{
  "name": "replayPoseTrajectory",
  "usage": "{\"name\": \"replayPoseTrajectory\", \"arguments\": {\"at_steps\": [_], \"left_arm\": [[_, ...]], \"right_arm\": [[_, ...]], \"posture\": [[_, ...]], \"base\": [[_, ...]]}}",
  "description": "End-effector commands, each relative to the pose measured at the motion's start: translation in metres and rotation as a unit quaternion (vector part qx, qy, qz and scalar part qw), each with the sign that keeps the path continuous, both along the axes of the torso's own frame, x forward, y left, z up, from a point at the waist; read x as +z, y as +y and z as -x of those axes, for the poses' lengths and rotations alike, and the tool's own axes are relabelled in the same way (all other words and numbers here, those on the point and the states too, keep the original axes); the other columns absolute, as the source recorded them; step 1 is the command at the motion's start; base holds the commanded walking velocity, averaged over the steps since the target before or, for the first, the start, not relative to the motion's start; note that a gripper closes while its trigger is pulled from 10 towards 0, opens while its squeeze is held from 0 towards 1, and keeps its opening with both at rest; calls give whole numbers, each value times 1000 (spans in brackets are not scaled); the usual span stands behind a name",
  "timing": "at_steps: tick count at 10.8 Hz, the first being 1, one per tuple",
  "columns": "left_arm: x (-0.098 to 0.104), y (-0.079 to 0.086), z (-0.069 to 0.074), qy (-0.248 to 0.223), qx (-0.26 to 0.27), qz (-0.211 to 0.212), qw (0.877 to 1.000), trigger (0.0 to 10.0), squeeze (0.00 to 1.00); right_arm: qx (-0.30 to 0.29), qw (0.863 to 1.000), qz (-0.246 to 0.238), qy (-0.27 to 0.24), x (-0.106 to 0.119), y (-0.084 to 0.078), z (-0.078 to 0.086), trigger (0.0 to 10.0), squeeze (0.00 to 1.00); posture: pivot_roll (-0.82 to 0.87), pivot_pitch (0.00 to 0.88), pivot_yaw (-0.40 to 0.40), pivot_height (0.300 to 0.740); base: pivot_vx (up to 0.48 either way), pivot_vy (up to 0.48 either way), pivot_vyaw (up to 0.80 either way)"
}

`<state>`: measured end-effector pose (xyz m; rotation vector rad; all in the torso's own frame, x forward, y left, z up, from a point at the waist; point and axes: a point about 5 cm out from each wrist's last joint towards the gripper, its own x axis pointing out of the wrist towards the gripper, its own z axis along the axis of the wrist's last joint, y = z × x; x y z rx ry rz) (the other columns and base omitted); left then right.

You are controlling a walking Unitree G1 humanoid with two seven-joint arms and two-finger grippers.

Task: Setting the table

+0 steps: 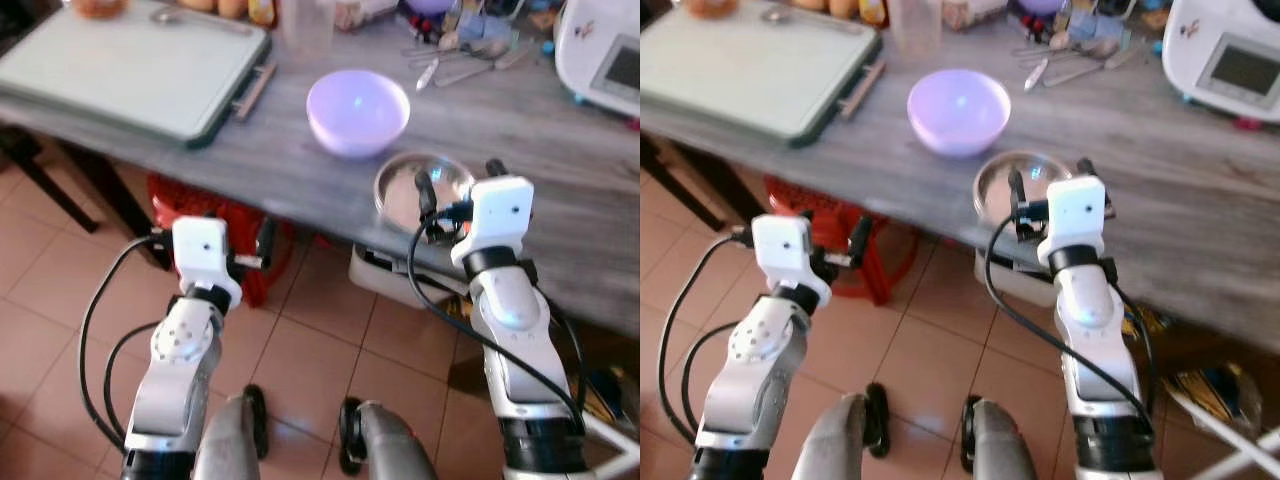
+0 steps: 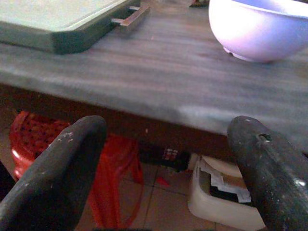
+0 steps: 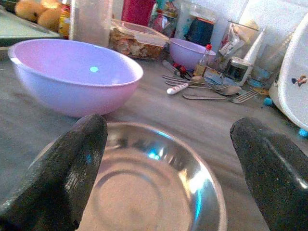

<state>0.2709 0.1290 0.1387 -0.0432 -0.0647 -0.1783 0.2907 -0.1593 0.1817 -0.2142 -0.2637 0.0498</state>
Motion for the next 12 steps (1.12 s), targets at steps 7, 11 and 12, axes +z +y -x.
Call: {"name": "replayPoseTrajectory", "arguments": {"at_steps": [7, 11, 12], "left_arm": [[-6, -1, 2, 10, -7, -5, 1000, 10000, 0], [-9, -1, 4, 12, -3, -8, 1000, 10000, 0], [-6, 2, 3, 2, 9, -8, 1000, 10000, 0]], "right_arm": [[-55, 998, -14, 36, -16, -12, -1, 10000, 0], [-47, 994, -64, 76, -34, -14, 9, 10000, 0], [-35, 995, -58, 77, -36, -17, 19, 10000, 0]], "posture": [[-46, 179, -15, 740], [-52, 179, -17, 740], [-50, 178, -17, 740]], "base": [[-282, 0, 0], [-258, 0, 0], [-244, 0, 0]]}}
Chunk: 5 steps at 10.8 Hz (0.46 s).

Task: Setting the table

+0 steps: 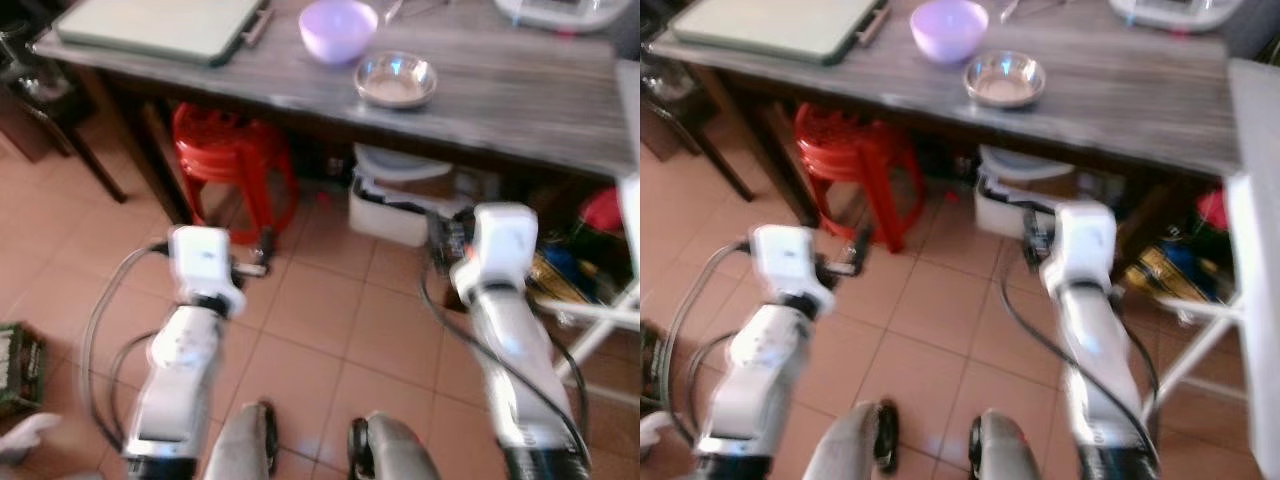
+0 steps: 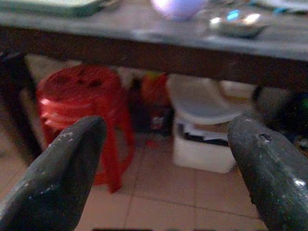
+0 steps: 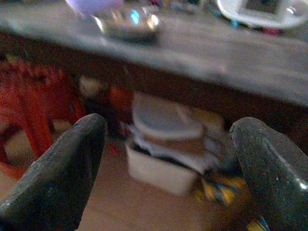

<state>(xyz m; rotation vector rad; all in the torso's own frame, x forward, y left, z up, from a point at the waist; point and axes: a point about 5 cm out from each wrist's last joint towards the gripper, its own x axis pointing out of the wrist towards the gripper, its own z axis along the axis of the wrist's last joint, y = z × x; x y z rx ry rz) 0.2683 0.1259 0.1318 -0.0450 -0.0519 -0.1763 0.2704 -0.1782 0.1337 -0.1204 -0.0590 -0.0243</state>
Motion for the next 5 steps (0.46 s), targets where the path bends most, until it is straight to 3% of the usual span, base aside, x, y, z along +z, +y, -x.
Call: {"name": "replayPoseTrajectory", "arguments": {"at_steps": [1, 2, 4, 5], "left_arm": [[1, 10, 0, -13, 29, -14, 999, 10000, 0], [-4, 24, 2, -27, 100, -29, 994, 10000, 0], [-16, 34, 11, -36, 130, -23, 991, 10000, 0], [-21, 32, 12, -30, 122, -19, 992, 10000, 0]], "right_arm": [[9, 999, -5, -34, 11, 2, 4, 10000, 0], [24, 998, 21, -48, 6, 2, 14, 10000, 0], [-7, 1000, -10, 1, -19, -3, 21, 10000, 0], [-11, 1000, -18, 5, -20, 2, 17, 10000, 0]], "posture": [[-58, 161, -16, 740], [-63, 134, -16, 740], [-62, 115, -9, 740], [-64, 120, -4, 740]], "base": [[0, 0, 0], [0, 0, 0], [0, 0, 0], [0, 0, 0]]}}
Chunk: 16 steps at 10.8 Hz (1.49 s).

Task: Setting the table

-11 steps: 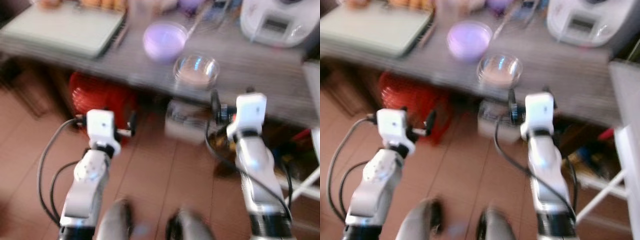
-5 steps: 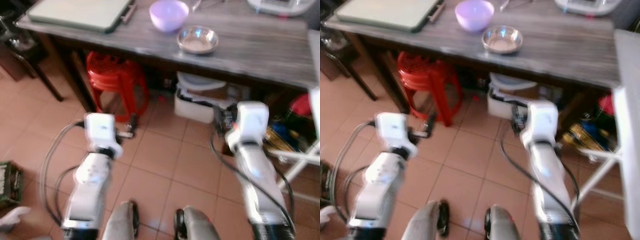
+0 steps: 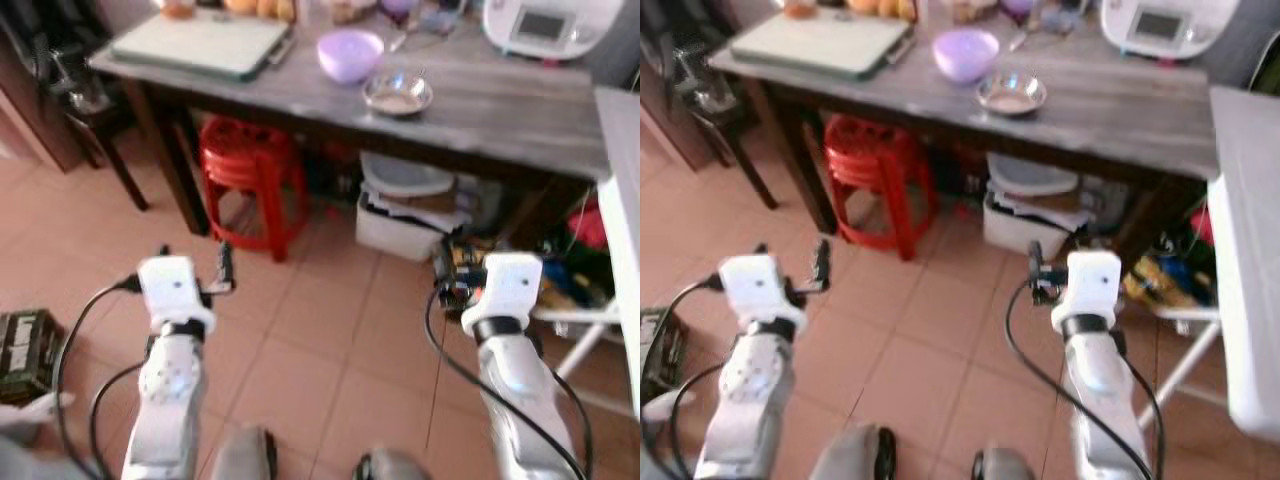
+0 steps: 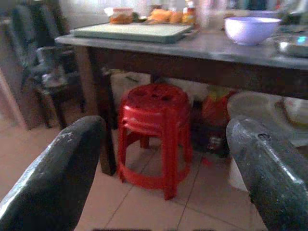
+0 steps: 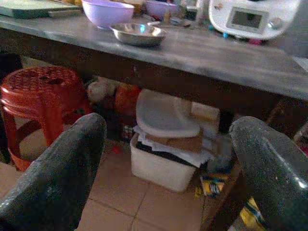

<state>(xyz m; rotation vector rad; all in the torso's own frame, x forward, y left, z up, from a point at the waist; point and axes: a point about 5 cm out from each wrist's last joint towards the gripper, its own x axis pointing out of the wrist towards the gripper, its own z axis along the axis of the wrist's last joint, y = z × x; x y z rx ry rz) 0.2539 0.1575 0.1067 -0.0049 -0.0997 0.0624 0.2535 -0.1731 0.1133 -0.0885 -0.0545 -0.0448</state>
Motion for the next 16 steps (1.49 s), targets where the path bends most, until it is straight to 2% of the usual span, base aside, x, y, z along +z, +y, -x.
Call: {"name": "replayPoseTrajectory", "arguments": {"at_steps": [1, 2, 3, 4, 5, 6, 7, 8, 9, 11, 12, 13, 16], "left_arm": [[2, 1, -1, -14, -9, -1, 1000, 10000, 0], [-1, 4, 0, -18, -10, -2, 1000, 10000, 0], [4, 3, -7, -37, -12, 9, 999, 10000, 0], [12, 2, -16, -51, -16, 16, 998, 10000, 0], [11, 1, -19, -52, -13, 25, 998, 10000, 0], [2, 0, -14, -36, -6, 42, 998, 10000, 0], [-2, -3, -3, -33, -19, 27, 999, 10000, 0], [-11, -1, -2, -4, -7, 20, 1000, 10000, 0], [-10, -3, -8, 2, -7, 19, 1000, 10000, 0], [-4, -8, -10, -1, -16, 21, 1000, 10000, 0], [3, -10, -8, -6, -31, 24, 999, 10000, 0], [0, -12, -4, -2, -42, 27, 999, 10000, 0], [0, -20, -1, 13, -66, 30, 997, 10000, 0]], "right_arm": [[4, 1000, -10, -19, 5, 7, -2, 10000, 0], [0, 1000, -21, -20, 1, 8, 0, 10000, 0], [-8, 999, -24, -19, 0, 4, -4, 10000, 0], [-5, 999, -14, -37, 10, 0, -10, 10000, 0], [-6, 999, 7, -48, 12, -5, -11, 10000, 0], [-30, 999, 8, -37, 5, -14, -10, 10000, 0], [-18, 998, 21, -54, 10, -8, -7, 10000, 0], [-20, 999, 7, -45, 6, -5, -7, 10000, 0], [-7, 999, 5, -46, 9, -2, -10, 10000, 0], [-6, 999, -1, -49, 14, -3, -14, 10000, 0], [1, 999, -3, -51, 18, 1, -10, 10000, 0], [2, 999, -2, -49, 16, 3, -6, 10000, 0], [-15, 999, -13, -43, 16, -2, -2, 10000, 0]], "posture": [[-62, 137, 11, 740], [-57, 128, 13, 740], [-81, 138, -13, 740], [-86, 115, -12, 740], [-72, 129, -17, 740], [-67, 129, -17, 740], [-60, 127, -13, 740], [-60, 121, -17, 740], [-58, 125, -31, 740], [-58, 161, -47, 740], [-60, 190, -47, 740], [-66, 199, -49, 740], [-71, 239, -21, 740]], "base": [[0, 0, 0], [0, 0, 0], [0, 0, 0], [0, 0, 0], [0, 0, 0], [0, 0, 0], [0, 0, 0], [0, 0, 0], [0, 0, -800], [0, 0, -800], [0, 0, -800], [0, 0, -800], [0, -319, -800]]}}
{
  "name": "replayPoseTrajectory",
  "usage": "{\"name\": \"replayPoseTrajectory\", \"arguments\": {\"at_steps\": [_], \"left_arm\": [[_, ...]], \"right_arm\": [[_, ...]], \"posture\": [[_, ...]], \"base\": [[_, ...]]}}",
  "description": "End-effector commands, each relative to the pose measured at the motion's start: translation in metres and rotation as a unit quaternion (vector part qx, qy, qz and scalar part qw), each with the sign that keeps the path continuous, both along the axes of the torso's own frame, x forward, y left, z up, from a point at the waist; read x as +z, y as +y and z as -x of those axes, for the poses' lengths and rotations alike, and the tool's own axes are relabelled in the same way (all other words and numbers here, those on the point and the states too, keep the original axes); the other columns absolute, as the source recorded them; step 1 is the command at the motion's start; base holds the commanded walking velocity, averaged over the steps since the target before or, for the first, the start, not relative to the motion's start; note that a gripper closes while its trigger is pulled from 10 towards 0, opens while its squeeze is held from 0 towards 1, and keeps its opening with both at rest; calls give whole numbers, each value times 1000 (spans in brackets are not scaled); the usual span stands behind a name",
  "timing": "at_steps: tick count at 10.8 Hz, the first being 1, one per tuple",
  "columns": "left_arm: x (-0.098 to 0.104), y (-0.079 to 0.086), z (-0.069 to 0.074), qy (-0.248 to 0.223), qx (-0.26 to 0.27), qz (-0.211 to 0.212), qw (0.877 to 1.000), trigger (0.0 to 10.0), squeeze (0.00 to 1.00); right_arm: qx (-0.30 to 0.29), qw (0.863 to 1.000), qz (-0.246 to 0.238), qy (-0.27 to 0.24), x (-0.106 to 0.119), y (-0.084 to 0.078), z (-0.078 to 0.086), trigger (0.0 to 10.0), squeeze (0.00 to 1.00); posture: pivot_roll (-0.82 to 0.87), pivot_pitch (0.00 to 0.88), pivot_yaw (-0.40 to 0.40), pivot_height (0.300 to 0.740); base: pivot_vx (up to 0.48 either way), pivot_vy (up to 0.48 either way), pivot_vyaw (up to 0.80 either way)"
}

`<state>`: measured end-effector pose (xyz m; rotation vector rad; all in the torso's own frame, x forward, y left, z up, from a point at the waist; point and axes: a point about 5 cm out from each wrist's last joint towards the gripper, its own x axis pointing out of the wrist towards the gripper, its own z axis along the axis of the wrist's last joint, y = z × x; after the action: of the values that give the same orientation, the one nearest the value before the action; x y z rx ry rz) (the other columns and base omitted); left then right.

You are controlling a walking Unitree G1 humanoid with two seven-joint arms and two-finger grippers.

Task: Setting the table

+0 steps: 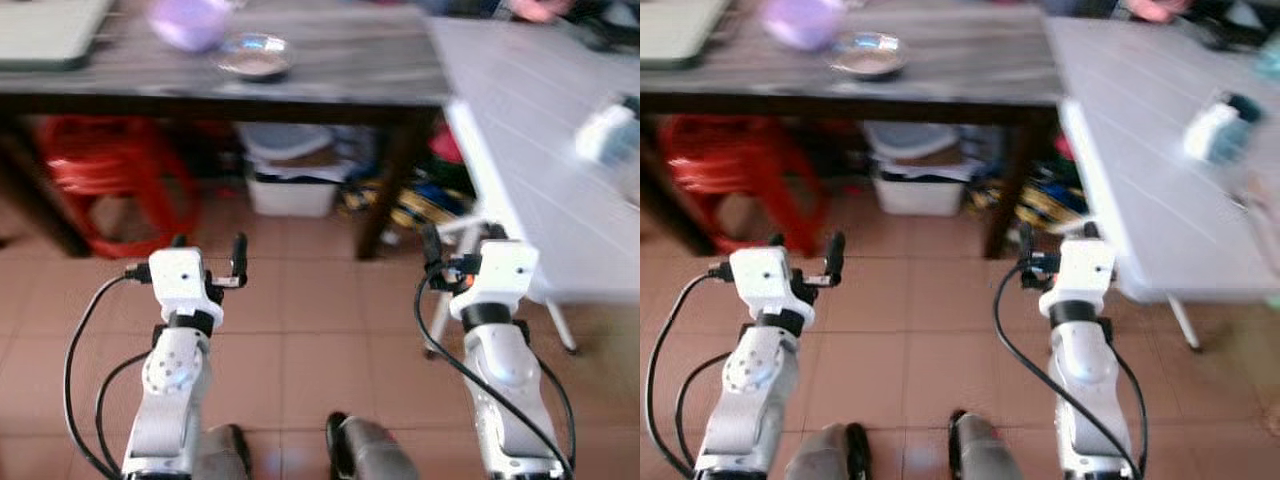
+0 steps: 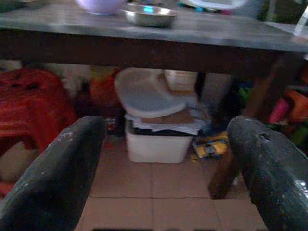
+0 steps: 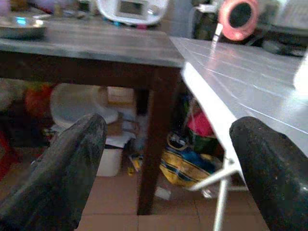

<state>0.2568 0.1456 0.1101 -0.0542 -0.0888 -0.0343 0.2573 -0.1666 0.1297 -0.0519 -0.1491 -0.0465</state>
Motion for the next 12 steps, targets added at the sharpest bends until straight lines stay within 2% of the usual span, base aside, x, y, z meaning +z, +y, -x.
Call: {"name": "replayPoseTrajectory", "arguments": {"at_steps": [1, 5, 7, 12], "left_arm": [[-2, -9, 3, 9, -21, 5, 1000, 10000, 0], [5, -11, -1, 5, -22, 7, 1000, 10000, 0], [4, -15, 1, 7, -32, 1, 999, 10000, 0], [7, -19, -8, 5, -40, 0, 999, 10000, 0]], "right_arm": [[-15, 1000, 2, 3, 1, -7, 3, 10000, 0], [10, 1000, 4, 0, 3, 2, -4, 10000, 0], [1, 1000, 0, 8, -3, 2, -1, 10000, 0], [2, 1000, 7, -4, 3, -1, -10, 10000, 0]], "posture": [[-72, 249, -21, 740], [-49, 266, -20, 740], [-49, 255, -17, 740], [-59, 246, -19, 740]], "base": [[0, -379, 0], [0, -436, 0], [0, -439, 0], [0, -439, 0]]}}
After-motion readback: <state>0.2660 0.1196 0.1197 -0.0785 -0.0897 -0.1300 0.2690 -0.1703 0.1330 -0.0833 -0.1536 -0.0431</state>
